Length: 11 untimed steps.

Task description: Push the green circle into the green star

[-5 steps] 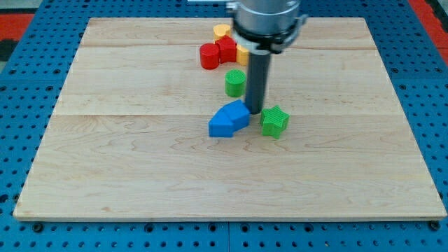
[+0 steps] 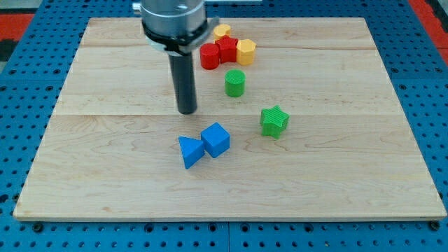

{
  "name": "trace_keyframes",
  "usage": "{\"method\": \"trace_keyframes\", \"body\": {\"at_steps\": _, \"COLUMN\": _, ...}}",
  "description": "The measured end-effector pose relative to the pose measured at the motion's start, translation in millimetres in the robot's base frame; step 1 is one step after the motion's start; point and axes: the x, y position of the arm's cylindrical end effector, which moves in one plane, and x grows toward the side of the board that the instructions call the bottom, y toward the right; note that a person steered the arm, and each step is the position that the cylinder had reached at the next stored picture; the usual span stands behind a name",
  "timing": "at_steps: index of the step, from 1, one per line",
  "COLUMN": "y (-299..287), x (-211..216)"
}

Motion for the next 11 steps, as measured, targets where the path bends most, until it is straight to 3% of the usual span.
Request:
{"method": "trace_keyframes", "body": {"at_steps": 1, "y": 15, "x": -56}}
{"method": "trace_keyframes", "body": {"at_steps": 2, "y": 40, "x": -73}}
{"method": "trace_keyframes", "body": {"at_steps": 6, "y": 145, "x": -44}}
{"method": "trace_keyframes", "body": {"at_steps": 7, "y": 148, "x": 4}}
{"method": "trace_keyframes", "body": {"at_steps": 9, "y": 119, "x": 8}}
{"method": "trace_keyframes", "body": {"at_steps": 11, "y": 180, "x": -103}}
